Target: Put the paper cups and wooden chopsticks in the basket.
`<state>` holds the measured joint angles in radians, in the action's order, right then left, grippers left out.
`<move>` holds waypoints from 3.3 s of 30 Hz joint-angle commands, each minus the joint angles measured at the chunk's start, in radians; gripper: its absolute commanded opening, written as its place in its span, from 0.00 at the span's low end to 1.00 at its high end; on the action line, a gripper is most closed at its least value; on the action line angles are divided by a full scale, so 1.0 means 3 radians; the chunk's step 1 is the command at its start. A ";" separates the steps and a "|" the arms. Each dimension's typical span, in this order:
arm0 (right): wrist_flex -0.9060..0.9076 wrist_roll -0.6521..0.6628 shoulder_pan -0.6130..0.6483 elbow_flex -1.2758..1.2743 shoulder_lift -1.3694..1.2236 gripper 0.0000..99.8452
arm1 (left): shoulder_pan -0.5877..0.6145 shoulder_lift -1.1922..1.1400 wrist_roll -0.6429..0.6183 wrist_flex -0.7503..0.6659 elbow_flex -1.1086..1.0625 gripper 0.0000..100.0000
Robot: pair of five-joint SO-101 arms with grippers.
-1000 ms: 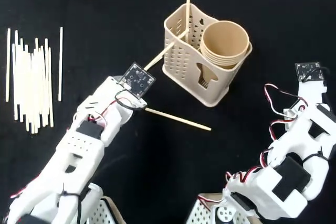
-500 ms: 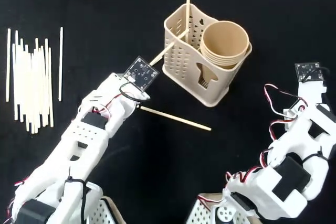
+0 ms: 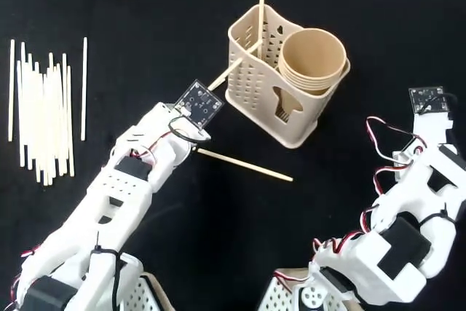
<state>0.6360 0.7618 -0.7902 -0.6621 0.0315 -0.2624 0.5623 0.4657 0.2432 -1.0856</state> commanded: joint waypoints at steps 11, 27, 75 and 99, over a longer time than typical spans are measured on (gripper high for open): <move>0.0020 0.0010 -0.0026 0.0033 0.0105 0.17 | 0.0054 0.0056 0.0020 0.0322 0.0141 0.03; 0.0977 0.0005 -0.0020 0.0596 0.0100 0.17 | 0.0049 0.0783 0.0491 0.2869 0.1414 0.03; 0.1217 -0.0205 0.0036 0.0586 0.0079 0.17 | -0.0258 -0.0419 -0.2327 -0.2071 0.1552 0.03; 0.0910 -0.0148 0.0020 0.0361 0.0100 0.17 | -0.0570 -0.2000 -0.2296 -0.2061 0.2550 0.03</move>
<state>0.9244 0.7081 -0.7718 -0.5593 0.0315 -0.4312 -0.0176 -0.2125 -0.3613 -0.3813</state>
